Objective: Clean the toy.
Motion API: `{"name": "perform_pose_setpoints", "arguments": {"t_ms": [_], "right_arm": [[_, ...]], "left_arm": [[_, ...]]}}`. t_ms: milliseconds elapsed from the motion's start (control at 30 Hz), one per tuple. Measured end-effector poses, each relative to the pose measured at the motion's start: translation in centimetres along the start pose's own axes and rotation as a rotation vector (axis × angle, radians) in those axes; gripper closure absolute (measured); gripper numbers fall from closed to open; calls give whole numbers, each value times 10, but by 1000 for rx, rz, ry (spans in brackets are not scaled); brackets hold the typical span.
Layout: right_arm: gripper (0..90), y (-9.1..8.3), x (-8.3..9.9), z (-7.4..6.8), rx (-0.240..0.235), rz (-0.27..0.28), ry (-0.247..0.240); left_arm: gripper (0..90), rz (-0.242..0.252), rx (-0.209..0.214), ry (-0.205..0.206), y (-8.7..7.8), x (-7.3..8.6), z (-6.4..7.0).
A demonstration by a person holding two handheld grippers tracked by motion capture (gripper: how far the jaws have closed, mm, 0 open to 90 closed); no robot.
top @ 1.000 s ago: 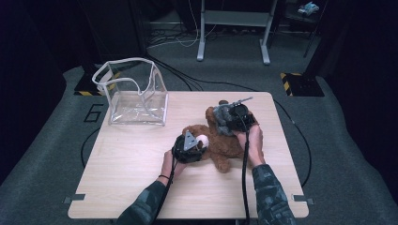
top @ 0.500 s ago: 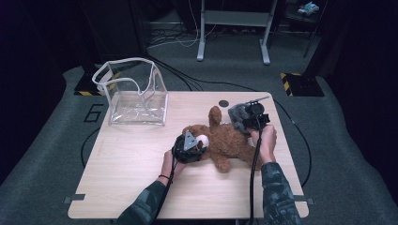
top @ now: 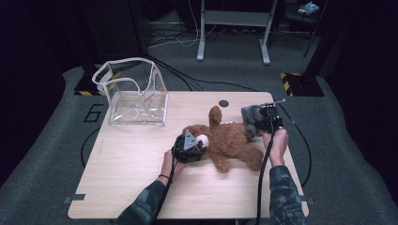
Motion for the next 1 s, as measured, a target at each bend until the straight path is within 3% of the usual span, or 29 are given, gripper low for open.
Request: {"name": "perform_pose_setpoints", "arguments": {"t_ms": [133, 200, 333, 400, 567, 700, 900, 1000], "right_arm": [[742, -23, -2, -23, -90, 82, -34], [742, -29, -2, -40, -130, 101, -88], [743, -24, 2, -71, -165, 74, -163], [745, -13, 6, -76, -139, 43, -186], [746, -3, 9, -68, -130, 42, -154], [746, 0, 10, -55, -82, 36, -142], [746, 11, 18, -26, -57, 9, -48], [747, 17, 21, -16, -38, -6, -24]], "left_arm": [[381, -1, 0, -1, 0, 0, 0], [381, -1, -3, 1, 0, 0, 0], [382, -2, -5, 2, 0, 0, 0], [381, -2, -5, 2, 0, 0, 0], [381, 0, -6, 3, 0, -1, 0], [381, 0, -5, 0, 0, -1, 0], [381, 1, -3, -3, 1, -1, 0], [381, 1, -4, -2, 1, -1, 0]]}}
Point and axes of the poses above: each handheld gripper's, and its own axes: y roughly forward along the jaws, x roughly out of its underside, z roughly to its right, the point moved 5 cm from there along y, roughly forward along the jaws, and after that the axes turned 5 degrees about -z, right-handed, at the moved point
